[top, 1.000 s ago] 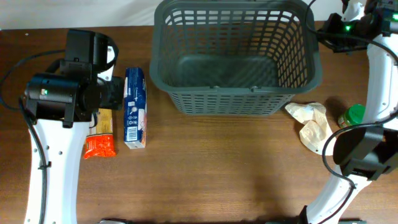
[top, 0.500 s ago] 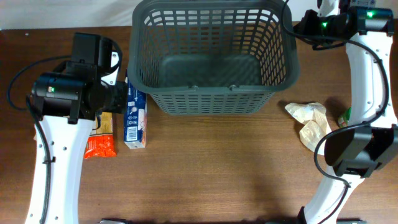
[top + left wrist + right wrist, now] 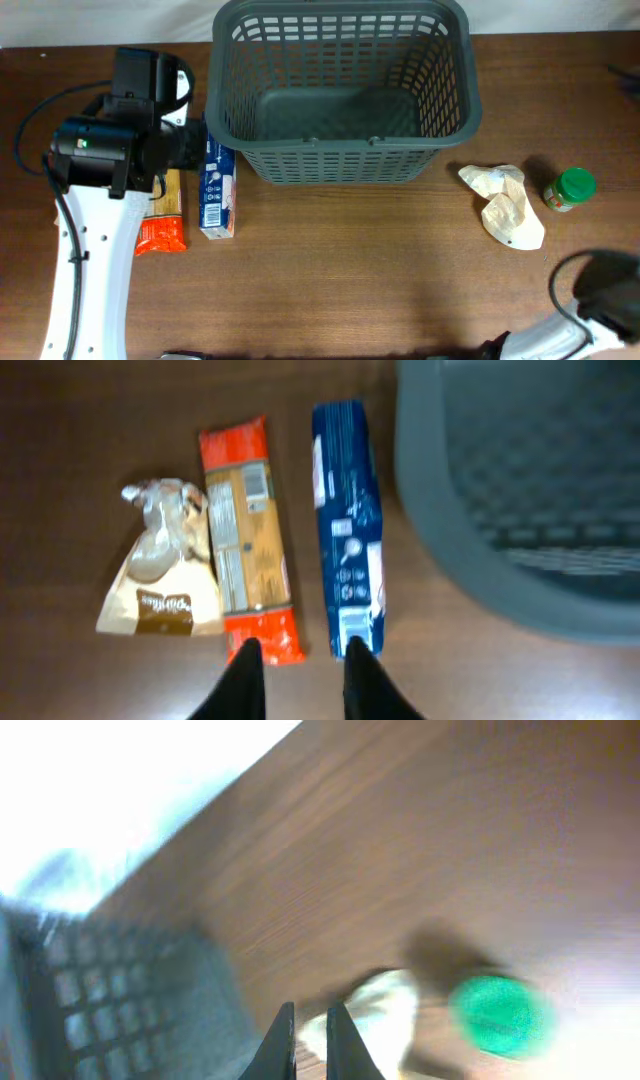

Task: Pack container
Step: 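Release the basket and withdraw both grippers, then grasp the blue box with the left gripper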

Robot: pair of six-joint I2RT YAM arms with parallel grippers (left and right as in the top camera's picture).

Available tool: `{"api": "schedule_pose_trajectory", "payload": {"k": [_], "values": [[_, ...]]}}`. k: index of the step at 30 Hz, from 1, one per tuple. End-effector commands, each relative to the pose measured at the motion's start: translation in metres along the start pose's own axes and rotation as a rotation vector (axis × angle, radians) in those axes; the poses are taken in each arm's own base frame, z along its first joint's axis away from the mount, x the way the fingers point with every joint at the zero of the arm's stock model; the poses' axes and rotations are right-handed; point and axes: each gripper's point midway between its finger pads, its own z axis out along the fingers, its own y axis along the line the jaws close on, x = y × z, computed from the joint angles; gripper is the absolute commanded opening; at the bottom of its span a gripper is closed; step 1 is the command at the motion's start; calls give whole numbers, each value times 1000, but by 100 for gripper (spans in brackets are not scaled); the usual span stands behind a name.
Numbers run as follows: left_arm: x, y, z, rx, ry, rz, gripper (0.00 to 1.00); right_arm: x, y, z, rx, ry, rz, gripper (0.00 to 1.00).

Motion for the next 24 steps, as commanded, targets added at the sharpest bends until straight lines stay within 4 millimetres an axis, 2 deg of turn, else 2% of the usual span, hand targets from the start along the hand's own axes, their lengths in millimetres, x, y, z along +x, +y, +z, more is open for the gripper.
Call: {"api": "schedule_pose_trajectory", "payload": {"k": [1, 3, 4, 5, 6, 7, 8, 10, 13, 16, 21, 24], "values": [[-7, 16, -1, -8, -40, -65, 25, -9, -38, -48, 97, -104, 80, 4], [-11, 27, 0, -16, -54, -100, 40, -10, -60, -59, 125, -121, 153, 4], [-14, 36, 2, 10, -68, -144, 52, -10, -73, -64, 142, -128, 191, 4], [-16, 41, 4, 39, -76, -175, 62, -10, -76, -65, 146, -131, 202, 4], [-16, 46, 5, 74, -76, -207, 70, -11, -81, -68, 152, -136, 214, 21], [-15, 47, 7, 84, -73, -218, 73, -11, -82, -68, 154, -138, 216, 65], [-14, 49, 8, 99, -67, -225, 77, -11, -82, -68, 154, -138, 216, 100], [-12, 47, 12, 140, -52, -198, 80, -11, -82, -68, 154, -136, 215, 99], [7, 38, 26, 186, 54, -91, 82, -11, -82, -67, 154, -136, 215, 99], [21, 32, 44, 212, 160, -92, 84, -11, -82, -67, 154, -136, 215, 99], [30, 17, 88, 309, 276, -25, 86, -11, -82, -67, 154, -136, 215, 99], [37, 17, 111, 310, 341, -9, 87, -11, -82, -67, 154, -136, 215, 99]]}}
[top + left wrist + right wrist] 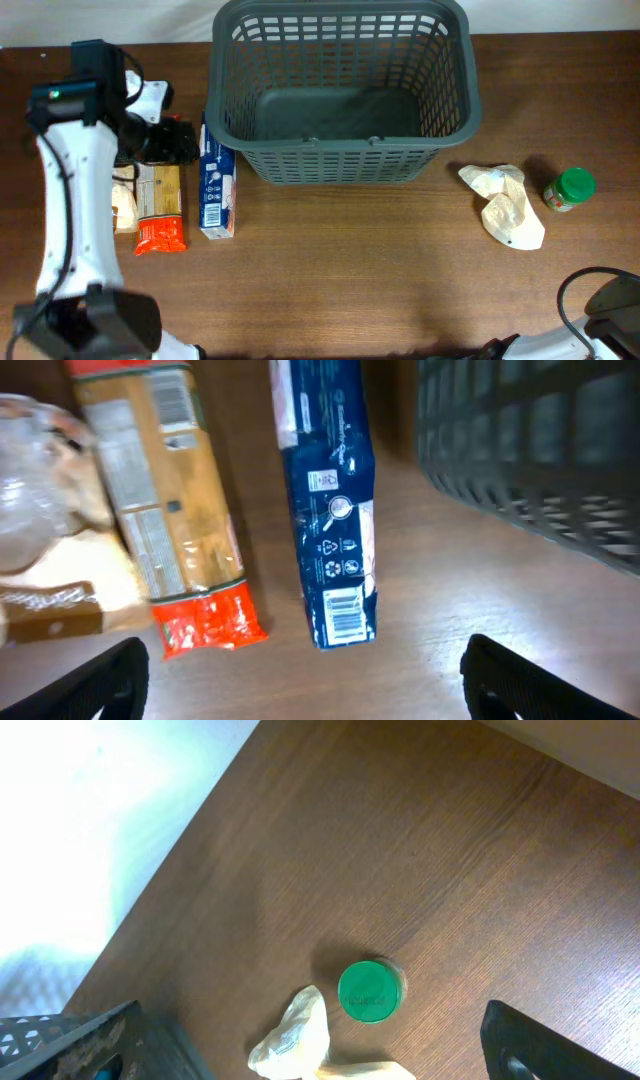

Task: Pack container
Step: 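Grasp the blue box with the left gripper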

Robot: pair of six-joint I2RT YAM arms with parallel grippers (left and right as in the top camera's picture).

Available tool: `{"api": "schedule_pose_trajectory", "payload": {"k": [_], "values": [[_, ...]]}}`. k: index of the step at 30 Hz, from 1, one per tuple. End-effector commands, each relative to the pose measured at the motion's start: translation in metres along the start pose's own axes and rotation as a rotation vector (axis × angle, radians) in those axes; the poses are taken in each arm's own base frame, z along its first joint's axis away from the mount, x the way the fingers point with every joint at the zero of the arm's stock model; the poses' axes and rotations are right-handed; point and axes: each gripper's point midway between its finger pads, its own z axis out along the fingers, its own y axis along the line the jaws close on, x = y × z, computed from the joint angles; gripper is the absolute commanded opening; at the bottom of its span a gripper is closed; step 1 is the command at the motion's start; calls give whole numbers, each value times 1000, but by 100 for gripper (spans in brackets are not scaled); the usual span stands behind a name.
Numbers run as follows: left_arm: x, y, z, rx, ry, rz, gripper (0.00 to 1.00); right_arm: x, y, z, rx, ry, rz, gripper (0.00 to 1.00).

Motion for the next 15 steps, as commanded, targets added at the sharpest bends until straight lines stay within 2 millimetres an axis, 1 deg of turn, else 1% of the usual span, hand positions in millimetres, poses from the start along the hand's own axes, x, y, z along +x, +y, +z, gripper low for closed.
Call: {"api": "schedule_pose_trajectory", "payload": {"k": [1, 2, 5, 10, 15], "values": [[2, 8, 43, 24, 118, 49, 92, -1, 1, -2, 3, -7, 5, 98], [3, 10, 58, 32, 155, 43, 92, -1, 1, -2, 3, -7, 5, 99], [7, 11, 80, 46, 219, 43, 92, -1, 1, -2, 3, -7, 5, 99], [12, 3, 126, 71, 325, 67, 92, -1, 1, -2, 3, -7, 5, 99], [18, -11, 157, 88, 383, 128, 91, -1, 1, -2, 3, -7, 5, 99]]}}
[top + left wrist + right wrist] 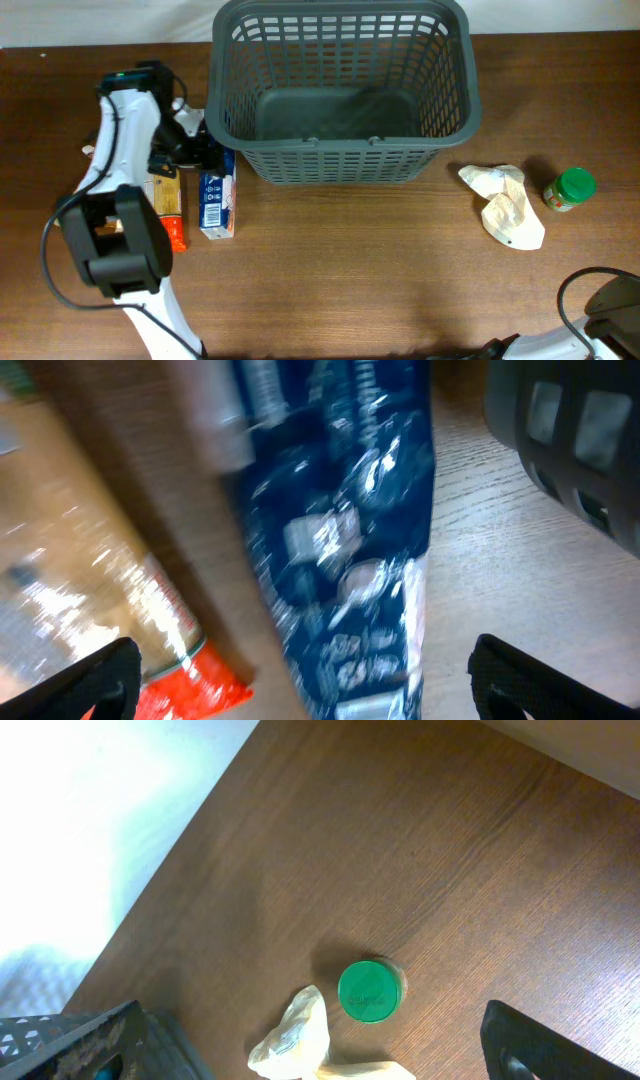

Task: Pack container
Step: 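Grasp the blue box with the left gripper, then carry the blue box into the basket and release it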

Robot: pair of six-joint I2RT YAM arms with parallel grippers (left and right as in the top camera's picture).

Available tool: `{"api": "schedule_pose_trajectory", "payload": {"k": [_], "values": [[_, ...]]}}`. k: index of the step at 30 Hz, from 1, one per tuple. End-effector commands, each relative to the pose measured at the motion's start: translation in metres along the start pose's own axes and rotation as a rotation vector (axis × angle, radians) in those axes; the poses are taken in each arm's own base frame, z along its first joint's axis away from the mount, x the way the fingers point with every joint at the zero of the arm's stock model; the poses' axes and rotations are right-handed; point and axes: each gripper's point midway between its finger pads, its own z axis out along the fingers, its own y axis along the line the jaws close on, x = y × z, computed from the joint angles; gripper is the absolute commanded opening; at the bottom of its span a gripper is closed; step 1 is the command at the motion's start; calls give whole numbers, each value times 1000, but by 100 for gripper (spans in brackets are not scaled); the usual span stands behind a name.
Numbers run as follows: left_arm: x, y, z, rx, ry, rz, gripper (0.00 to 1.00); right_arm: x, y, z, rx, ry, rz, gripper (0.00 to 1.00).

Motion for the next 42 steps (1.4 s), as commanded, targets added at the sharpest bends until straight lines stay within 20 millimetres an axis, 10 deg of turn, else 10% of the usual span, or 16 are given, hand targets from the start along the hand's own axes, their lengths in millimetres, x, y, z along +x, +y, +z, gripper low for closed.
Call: {"api": "schedule_pose_trajectory", "payload": {"k": [1, 9, 11, 14, 17, 20, 26, 32, 36, 42], "values": [[-3, -9, 26, 8, 38, 59, 91, -2, 1, -2, 3, -8, 4, 99], [3, -7, 70, 17, 81, 62, 89, -2, 1, -2, 3, -8, 4, 99], [3, -6, 76, 17, 81, 61, 75, -2, 1, -2, 3, -8, 4, 99], [4, -6, 77, 17, 84, 56, 19, -2, 1, -2, 3, -8, 4, 99], [5, -7, 65, 18, 94, 32, 2, -2, 1, -2, 3, -8, 4, 99], [-12, -2, 28, -1, 5, -5, 2, -2, 1, -2, 3, -8, 4, 99], [-54, 19, -126, -148, -407, -63, 2, -2, 1, -2, 3, -8, 4, 98], [-49, -12, -290, -289, -852, 100, 2, -2, 1, -2, 3, -8, 4, 98], [-27, -86, -357, -381, -1042, 555, 2, -2, 1, -2, 3, -8, 4, 99], [-6, -220, -350, -413, -1101, 1321, 2, -2, 1, -2, 3, -8, 4, 99]]}}
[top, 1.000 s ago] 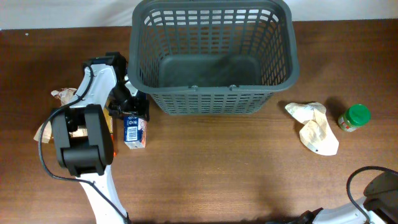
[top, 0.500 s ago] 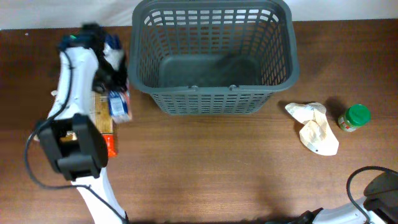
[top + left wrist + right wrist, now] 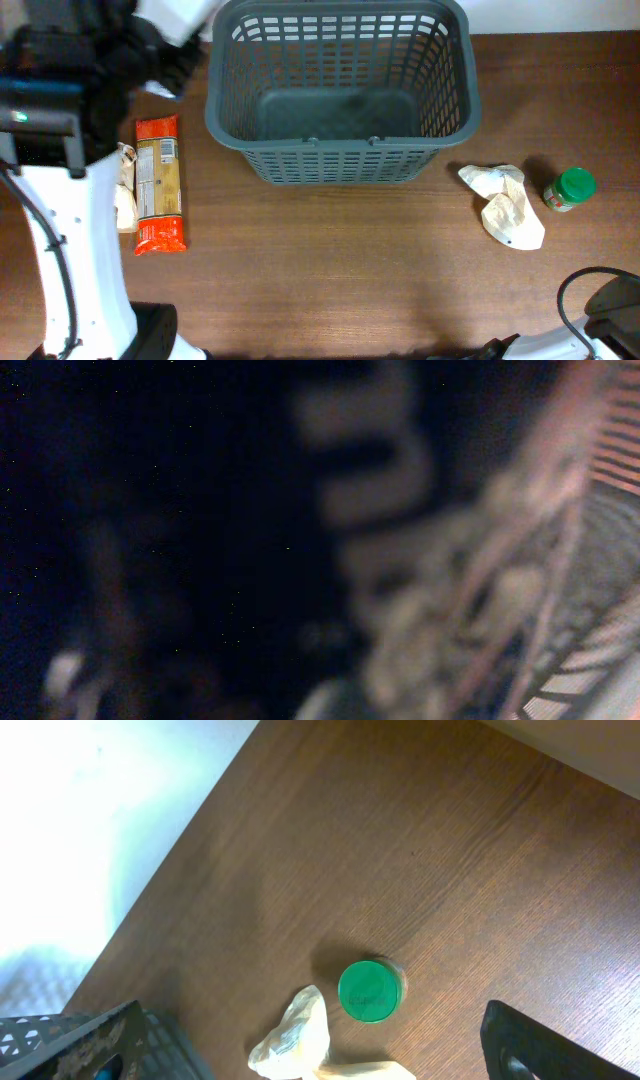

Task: Pack container
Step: 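Carry the blue box into the basket and release it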

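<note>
The grey mesh basket (image 3: 340, 150) stands at the back middle with its floor bare. My left gripper (image 3: 168, 58) is raised high by the basket's left rim. The blue box is not on the table or in the basket. A dark blurred mass (image 3: 200, 540) fills the left wrist view right at the lens, with basket mesh (image 3: 600, 510) behind it. An orange pasta packet (image 3: 160, 185) and a beige bag (image 3: 124, 200) lie at the left. My right gripper (image 3: 320, 1065) is open, high above the green-lidded jar (image 3: 370, 991) and a crumpled white bag (image 3: 295, 1045).
In the overhead view the jar (image 3: 572, 188) and the white bag (image 3: 505, 205) lie right of the basket. My right arm (image 3: 605, 300) sits at the front right corner. The left arm's white link (image 3: 70, 260) runs down the left side.
My left gripper was low and open around the blue box beside the basket. Now it is raised by the basket's left rim, and the box is gone from the table. The right arm has not moved.
First my left gripper hung shut over the packets and my right gripper was shut. Then both stood open, the left above the blue box. Then the left was down around the box. Now it is lifted, the box's spot bare.
</note>
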Robot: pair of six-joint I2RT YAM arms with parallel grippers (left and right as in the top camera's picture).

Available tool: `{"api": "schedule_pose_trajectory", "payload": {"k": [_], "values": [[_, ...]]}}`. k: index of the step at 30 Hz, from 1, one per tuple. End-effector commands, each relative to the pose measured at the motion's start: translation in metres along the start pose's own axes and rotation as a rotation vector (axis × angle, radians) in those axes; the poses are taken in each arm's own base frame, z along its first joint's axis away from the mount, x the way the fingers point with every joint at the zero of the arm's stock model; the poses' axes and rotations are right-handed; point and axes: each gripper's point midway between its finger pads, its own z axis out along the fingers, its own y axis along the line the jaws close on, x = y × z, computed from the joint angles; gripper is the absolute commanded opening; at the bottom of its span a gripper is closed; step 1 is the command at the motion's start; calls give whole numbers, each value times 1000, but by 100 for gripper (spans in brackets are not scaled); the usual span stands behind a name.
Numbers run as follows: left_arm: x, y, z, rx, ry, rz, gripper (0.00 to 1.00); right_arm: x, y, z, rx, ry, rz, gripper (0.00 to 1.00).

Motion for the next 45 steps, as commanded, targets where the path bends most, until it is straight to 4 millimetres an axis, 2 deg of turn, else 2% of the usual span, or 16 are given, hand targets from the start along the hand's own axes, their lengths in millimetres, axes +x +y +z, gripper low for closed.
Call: {"api": "schedule_pose_trajectory", "payload": {"k": [1, 2, 4, 6, 11, 13, 15, 17, 27, 28, 34, 37, 38, 39, 42, 45], "values": [[-55, -72, 9, 191, -214, 476, 2, -2, 1, -2, 3, -8, 4, 99], [-69, -105, 24, 283, -283, 575, 2, -2, 1, -2, 3, -8, 4, 99], [-69, -124, 46, 332, -285, 632, 2, -2, 1, -2, 3, -8, 4, 99], [-57, -143, 89, 387, -230, 668, 2, -2, 1, -2, 3, -8, 4, 99], [15, -174, 201, 473, 49, 695, 2, -2, 1, -2, 3, -8, 4, 99], [69, -170, 245, 411, 311, 747, 2, -2, 1, -2, 3, -8, 4, 99], [99, -162, 263, 336, 491, 815, 2, -2, 1, -2, 3, -8, 4, 99], [109, -158, 272, 290, 561, 846, 2, -2, 1, -2, 3, -8, 4, 99], [108, -155, 301, 232, 521, 827, 2, -2, 1, -2, 3, -8, 4, 99], [104, -152, 304, 213, 508, 822, 8, -2, 1, -2, 3, -8, 4, 98], [95, -159, 308, 209, 457, 745, 19, -2, 1, -2, 3, -8, 4, 99], [99, -171, 294, 240, 499, 681, 50, -2, 1, -2, 3, -8, 4, 99], [98, -173, 288, 252, 506, 687, 84, -2, 1, -2, 3, -8, 4, 99], [94, -174, 281, 256, 505, 693, 99, -2, 1, -2, 3, -8, 4, 99], [64, -161, 258, 194, 455, 663, 99, -2, 1, -2, 3, -8, 4, 99], [18, -128, 219, 52, 358, 448, 99, -2, 1, -2, 3, -8, 4, 99]]}}
